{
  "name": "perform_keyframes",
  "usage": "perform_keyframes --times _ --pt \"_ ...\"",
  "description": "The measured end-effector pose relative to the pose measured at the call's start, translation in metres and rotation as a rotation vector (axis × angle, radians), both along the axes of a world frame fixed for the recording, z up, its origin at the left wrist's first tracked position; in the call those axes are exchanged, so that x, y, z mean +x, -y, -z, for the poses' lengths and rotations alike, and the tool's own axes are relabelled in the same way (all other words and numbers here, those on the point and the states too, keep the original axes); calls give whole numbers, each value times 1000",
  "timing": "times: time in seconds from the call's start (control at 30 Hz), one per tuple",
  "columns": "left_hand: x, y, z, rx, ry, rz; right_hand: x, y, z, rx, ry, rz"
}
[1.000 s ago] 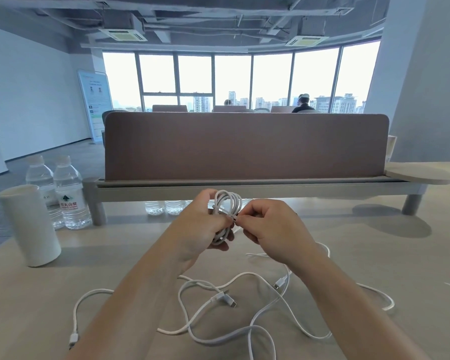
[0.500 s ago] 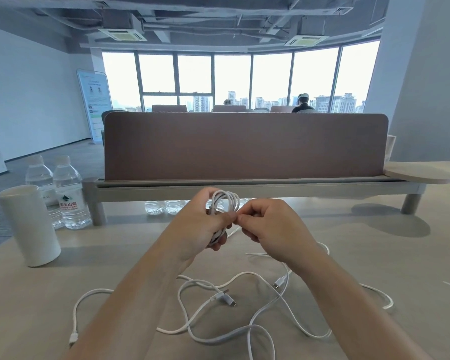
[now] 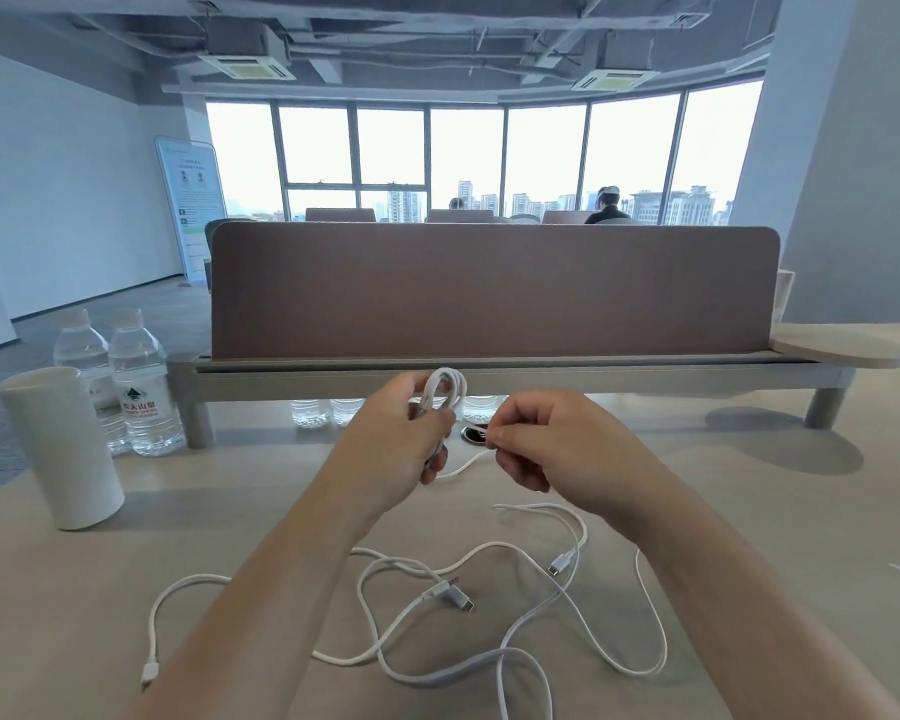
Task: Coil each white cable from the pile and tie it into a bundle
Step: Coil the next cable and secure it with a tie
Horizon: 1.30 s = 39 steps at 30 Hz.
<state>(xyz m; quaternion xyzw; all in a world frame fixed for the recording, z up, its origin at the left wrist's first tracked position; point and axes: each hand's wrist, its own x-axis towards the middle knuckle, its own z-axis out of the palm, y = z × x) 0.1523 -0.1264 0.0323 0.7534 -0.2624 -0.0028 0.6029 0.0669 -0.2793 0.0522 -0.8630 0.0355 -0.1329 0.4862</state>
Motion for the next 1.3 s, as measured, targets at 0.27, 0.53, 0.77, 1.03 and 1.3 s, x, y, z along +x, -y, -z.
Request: perform_keyframes --times 0.27,0.53,0.77,1.03,1.3 --pt "-6 10 4 68 48 74 0 -11 2 -130 -64 -15" --pt "0 8 5 -33 -62 88 0 -11 1 -48 -30 -9" --pt "5 1 5 -72 -72 34 1 -14 2 -25 18 27" --pt "0 2 2 101 57 -36 -2 -9 1 -54 -52 -88" --pt "-6 9 5 183 132 -25 2 -9 5 -168 -52 -25"
